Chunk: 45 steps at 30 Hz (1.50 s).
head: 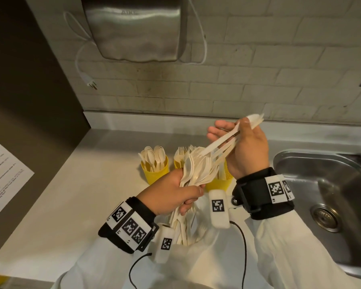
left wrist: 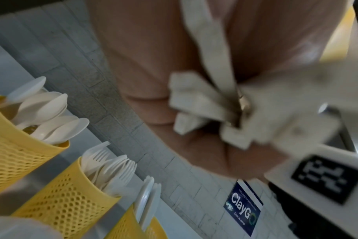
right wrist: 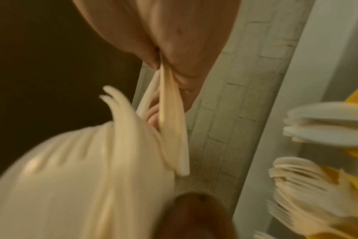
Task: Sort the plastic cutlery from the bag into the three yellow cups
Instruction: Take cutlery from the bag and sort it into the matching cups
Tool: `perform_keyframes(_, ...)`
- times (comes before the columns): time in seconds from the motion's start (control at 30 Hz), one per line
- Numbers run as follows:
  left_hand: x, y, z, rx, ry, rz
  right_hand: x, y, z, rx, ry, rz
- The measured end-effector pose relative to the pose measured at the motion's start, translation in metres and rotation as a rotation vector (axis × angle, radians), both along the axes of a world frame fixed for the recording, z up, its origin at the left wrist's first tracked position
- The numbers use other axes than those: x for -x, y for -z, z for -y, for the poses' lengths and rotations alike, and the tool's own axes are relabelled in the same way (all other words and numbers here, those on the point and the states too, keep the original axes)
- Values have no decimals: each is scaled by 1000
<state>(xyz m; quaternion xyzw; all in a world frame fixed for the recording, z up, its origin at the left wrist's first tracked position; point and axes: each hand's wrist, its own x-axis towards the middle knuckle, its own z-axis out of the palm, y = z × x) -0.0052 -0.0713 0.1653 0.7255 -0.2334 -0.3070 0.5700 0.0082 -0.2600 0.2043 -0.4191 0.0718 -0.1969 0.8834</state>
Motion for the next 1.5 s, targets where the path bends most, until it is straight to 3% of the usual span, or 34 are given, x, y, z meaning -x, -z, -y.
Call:
perform_keyframes(0.2, -1, -3, -8, -24, -18, 118, -1, 8, 24, -402, 168, -85)
perform_keyframes(0.37, -5, 7, -10, 45, -75, 117, 2, 12, 33, -424, 168, -49)
perform_keyframes(0.43, -5, 11, -6, 89, -151, 82, 8, 7, 28, -336, 130, -5)
perform_keyframes(0.53, -9, 14, 2, 297, -335, -204, 18, -9, 12, -115, 50, 172)
perform_keyframes(0.63, -13, 14, 6, 486, -327, -533, 27, -14, -8, 194, -46, 308)
perform_keyframes(0.77, -14, 14, 10, 598, -288, -713, 27, 3, -30, 451, -123, 235)
perform_keyframes(1.03, -13, 17, 11, 548, -327, -696, 16, 25, -34, 592, -248, 116)
perform_keyframes(1.13, -16, 17, 8, 544, -389, -659, 6, 25, -19, 880, -52, 0)
perform_keyframes(1.33, -25, 23, 2, 488, -498, -483, -13, 39, 41, 1107, 347, -218)
perform_keyframes(1.5, -24, 30, 6, 476, -434, -368, -21, 77, 51, 1308, 319, -288)
